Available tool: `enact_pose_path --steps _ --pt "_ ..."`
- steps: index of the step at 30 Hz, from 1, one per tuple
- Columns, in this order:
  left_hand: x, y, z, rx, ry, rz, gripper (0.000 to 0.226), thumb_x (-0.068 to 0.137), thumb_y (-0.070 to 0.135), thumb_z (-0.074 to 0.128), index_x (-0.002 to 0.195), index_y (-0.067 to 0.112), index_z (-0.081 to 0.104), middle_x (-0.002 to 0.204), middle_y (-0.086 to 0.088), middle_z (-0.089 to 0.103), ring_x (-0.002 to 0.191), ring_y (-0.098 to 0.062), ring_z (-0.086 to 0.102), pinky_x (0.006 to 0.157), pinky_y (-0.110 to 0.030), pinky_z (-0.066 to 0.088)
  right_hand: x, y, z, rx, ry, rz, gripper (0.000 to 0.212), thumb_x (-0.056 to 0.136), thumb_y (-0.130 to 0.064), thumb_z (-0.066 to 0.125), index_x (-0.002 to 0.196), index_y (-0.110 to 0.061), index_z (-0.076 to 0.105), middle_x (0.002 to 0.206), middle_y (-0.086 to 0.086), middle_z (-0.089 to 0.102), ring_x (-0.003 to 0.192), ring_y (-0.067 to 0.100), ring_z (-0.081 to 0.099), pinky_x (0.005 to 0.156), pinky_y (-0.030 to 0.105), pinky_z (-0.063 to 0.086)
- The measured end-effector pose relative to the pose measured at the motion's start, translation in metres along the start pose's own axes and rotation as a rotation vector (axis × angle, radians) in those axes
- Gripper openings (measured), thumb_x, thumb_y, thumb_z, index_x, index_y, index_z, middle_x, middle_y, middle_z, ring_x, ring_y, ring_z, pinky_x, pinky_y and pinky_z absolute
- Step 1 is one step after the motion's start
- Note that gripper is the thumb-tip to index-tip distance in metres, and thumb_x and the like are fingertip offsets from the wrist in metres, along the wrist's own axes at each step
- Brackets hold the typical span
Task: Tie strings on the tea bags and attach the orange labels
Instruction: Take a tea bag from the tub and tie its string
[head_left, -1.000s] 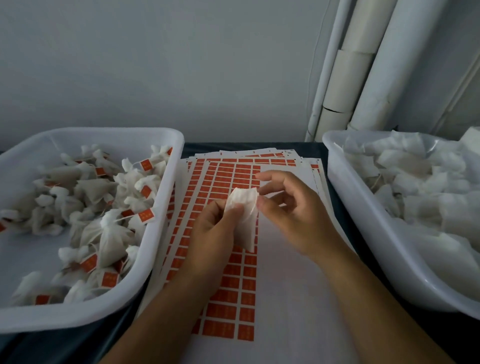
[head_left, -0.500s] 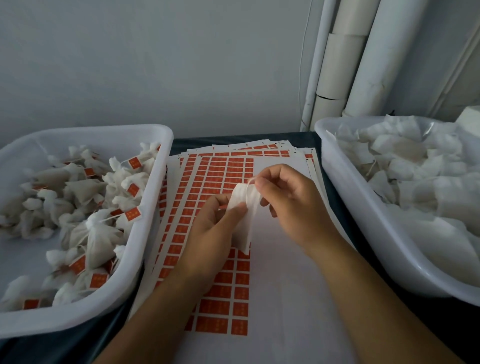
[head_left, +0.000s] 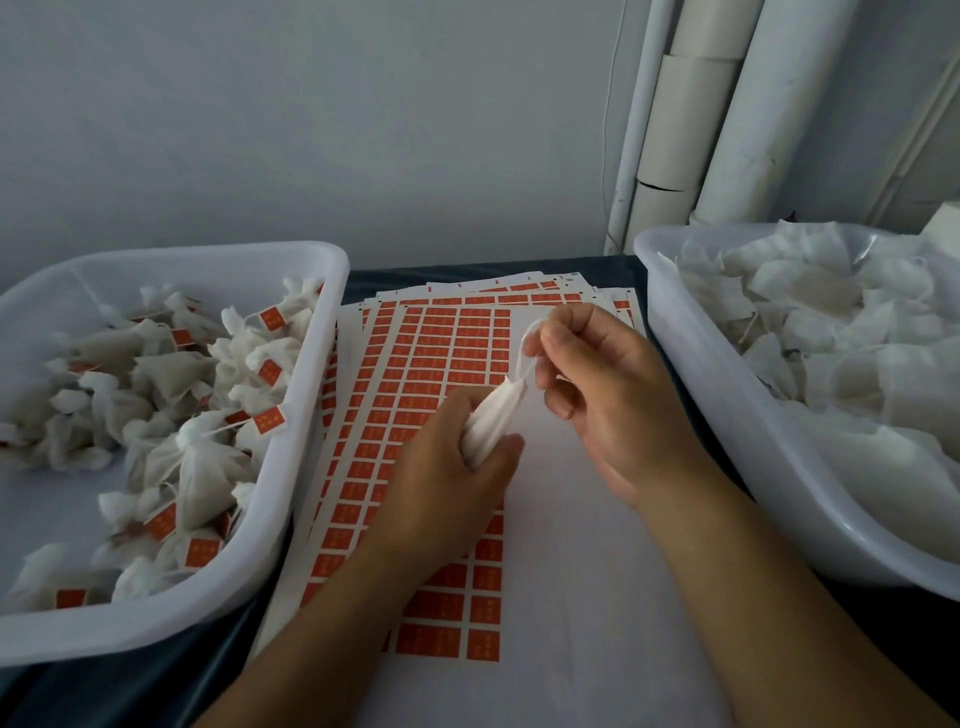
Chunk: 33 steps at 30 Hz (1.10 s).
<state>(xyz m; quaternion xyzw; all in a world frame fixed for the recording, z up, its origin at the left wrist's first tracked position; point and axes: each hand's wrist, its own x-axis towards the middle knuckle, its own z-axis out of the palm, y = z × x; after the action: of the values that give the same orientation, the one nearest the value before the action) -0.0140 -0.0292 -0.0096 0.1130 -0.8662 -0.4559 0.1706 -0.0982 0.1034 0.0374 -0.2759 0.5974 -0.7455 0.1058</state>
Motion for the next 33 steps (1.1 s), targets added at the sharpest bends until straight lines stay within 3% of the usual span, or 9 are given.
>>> enact_pose_path --steps 8,11,16,19,22,25,28,30,33 --pt "-0.003 -0.001 -0.001 0.113 0.029 0.099 0.010 0.097 0.042 0.062 0.102 0.036 0.054 0.081 0.018 0.063 0.072 -0.002 0.064 0.054 -0.008 0.046 -0.001 0.002 0.003 0.039 -0.084 0.014 0.013 0.098 -0.024 0.055 0.095 -0.015 0.065 0.086 0.000 0.070 0.074 0.015 0.065 0.069 0.026 0.055" --pt "-0.005 0.000 -0.003 0.074 -0.006 0.121 0.008 0.099 0.038 0.060 0.093 0.039 0.055 0.074 0.020 0.062 0.072 0.005 0.064 0.055 -0.005 0.045 -0.003 0.002 0.007 0.018 -0.084 0.008 0.013 0.098 -0.024 0.056 0.097 -0.015 0.065 0.090 0.003 0.072 0.072 0.017 0.064 0.068 0.026 0.055" --pt "-0.004 -0.006 -0.001 0.119 -0.019 0.053 0.005 0.099 0.040 0.060 0.097 0.042 0.056 0.090 0.021 0.067 0.082 0.009 0.063 0.055 -0.004 0.046 -0.001 -0.001 0.003 0.150 0.049 0.021 0.016 0.097 -0.017 0.061 0.101 -0.027 0.072 0.091 0.004 0.075 0.070 0.011 0.065 0.064 0.022 0.054" --pt "-0.002 -0.005 0.000 0.168 0.000 0.052 0.024 0.093 0.048 0.067 0.109 0.045 0.050 0.092 0.032 0.055 0.079 0.004 0.062 0.053 -0.004 0.042 0.000 -0.003 0.000 0.179 0.067 0.037 0.019 0.101 -0.009 0.058 0.110 -0.023 0.067 0.090 0.005 0.075 0.072 0.011 0.066 0.066 0.022 0.055" --pt "-0.001 0.000 -0.003 0.038 0.008 0.106 0.054 0.083 0.056 0.074 0.128 0.050 0.046 0.111 0.039 0.049 0.101 0.011 0.057 0.066 -0.001 0.048 -0.001 -0.005 0.000 0.213 0.046 0.009 0.021 0.101 -0.006 0.057 0.111 -0.021 0.066 0.086 0.005 0.074 0.073 0.012 0.067 0.068 0.022 0.056" --pt "-0.003 0.007 -0.006 -0.153 0.070 0.119 0.020 0.090 0.055 0.065 0.104 0.040 0.061 0.096 0.024 0.065 0.091 0.003 0.064 0.071 -0.009 0.052 -0.002 -0.008 -0.002 0.236 0.033 -0.014 0.018 0.095 -0.011 0.059 0.109 -0.021 0.066 0.085 0.005 0.074 0.075 0.013 0.068 0.068 0.022 0.056" --pt "-0.002 0.011 -0.012 -0.386 -0.134 -0.112 0.048 0.094 0.064 0.040 0.081 0.032 0.074 0.078 0.010 0.070 0.073 -0.002 0.065 0.067 -0.013 0.050 -0.004 -0.008 -0.002 0.198 0.002 -0.010 0.016 0.092 -0.014 0.060 0.104 -0.021 0.067 0.084 0.005 0.074 0.075 0.014 0.069 0.068 0.022 0.056" --pt "-0.002 0.012 -0.015 -0.553 -0.361 -0.282 0.058 0.094 0.066 0.035 0.091 0.029 0.080 0.090 0.003 0.074 0.080 -0.008 0.068 0.075 -0.023 0.051 -0.005 -0.006 0.000 0.157 -0.066 -0.006 0.015 0.092 -0.011 0.059 0.101 -0.019 0.067 0.083 0.006 0.073 0.074 0.016 0.068 0.066 0.023 0.055" --pt "0.001 0.016 -0.016 -0.718 -0.366 -0.398 0.056 0.103 0.057 0.037 0.103 0.020 0.078 0.100 -0.004 0.076 0.087 -0.014 0.070 0.081 -0.032 0.053 -0.010 -0.005 0.002 0.005 -0.192 -0.040 0.015 0.093 -0.010 0.060 0.102 -0.019 0.069 0.085 0.007 0.075 0.077 0.018 0.070 0.067 0.023 0.056"
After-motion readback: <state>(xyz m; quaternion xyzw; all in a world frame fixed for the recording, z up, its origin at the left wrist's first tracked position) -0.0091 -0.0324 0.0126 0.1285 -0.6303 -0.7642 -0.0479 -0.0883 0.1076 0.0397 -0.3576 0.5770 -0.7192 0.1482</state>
